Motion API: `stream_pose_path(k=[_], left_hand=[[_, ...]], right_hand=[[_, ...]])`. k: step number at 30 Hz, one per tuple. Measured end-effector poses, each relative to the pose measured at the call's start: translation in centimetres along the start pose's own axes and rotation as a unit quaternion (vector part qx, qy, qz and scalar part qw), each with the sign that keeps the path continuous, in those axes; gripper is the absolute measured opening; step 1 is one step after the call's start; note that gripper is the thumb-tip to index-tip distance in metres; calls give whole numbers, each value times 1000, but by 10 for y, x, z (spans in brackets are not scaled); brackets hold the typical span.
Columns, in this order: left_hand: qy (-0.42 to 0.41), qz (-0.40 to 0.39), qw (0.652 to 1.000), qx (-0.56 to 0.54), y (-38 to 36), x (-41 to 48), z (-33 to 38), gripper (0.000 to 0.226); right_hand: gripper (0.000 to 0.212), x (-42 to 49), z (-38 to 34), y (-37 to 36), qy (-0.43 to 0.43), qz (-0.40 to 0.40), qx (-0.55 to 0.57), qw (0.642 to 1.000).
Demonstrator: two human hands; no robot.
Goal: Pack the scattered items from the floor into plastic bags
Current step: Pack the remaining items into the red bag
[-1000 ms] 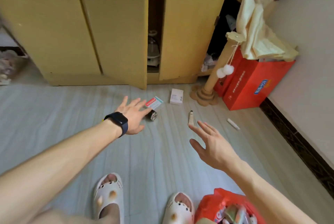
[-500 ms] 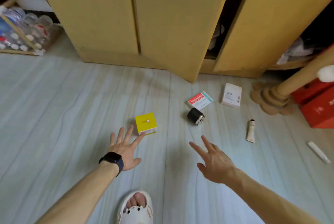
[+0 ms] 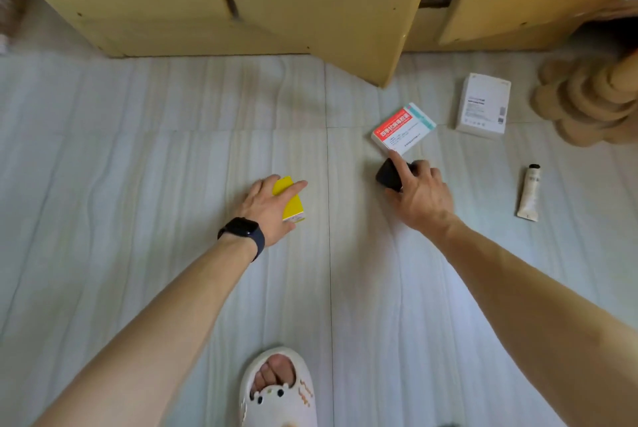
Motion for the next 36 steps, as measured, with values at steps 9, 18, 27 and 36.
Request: stream_pose_path(k=[9, 18, 27, 36], left_hand=[[-27, -235, 971, 44, 14, -35, 57, 91], [-213, -158, 961, 74, 125, -114, 261, 87], [-416, -170, 891, -65, 71, -278, 504, 88], [-505, -279, 816, 41, -90, -380, 581, 88]], right_hand=[[65, -114, 52, 0, -17, -302, 11, 953], [40, -339, 150, 102, -151, -134, 342, 918], [30, -581, 280, 68, -432, 216, 620, 618], [62, -634, 315, 14, -453, -62, 232, 859]])
Point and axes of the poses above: each hand's wrist, its own x-axis towards the middle knuckle, its own y-axis out of the back of the hand, z = x × y, the point moved 8 cm from there along x, towards the middle knuckle, and after that the axes turned 2 degrees about x, right-handed, at the moved point
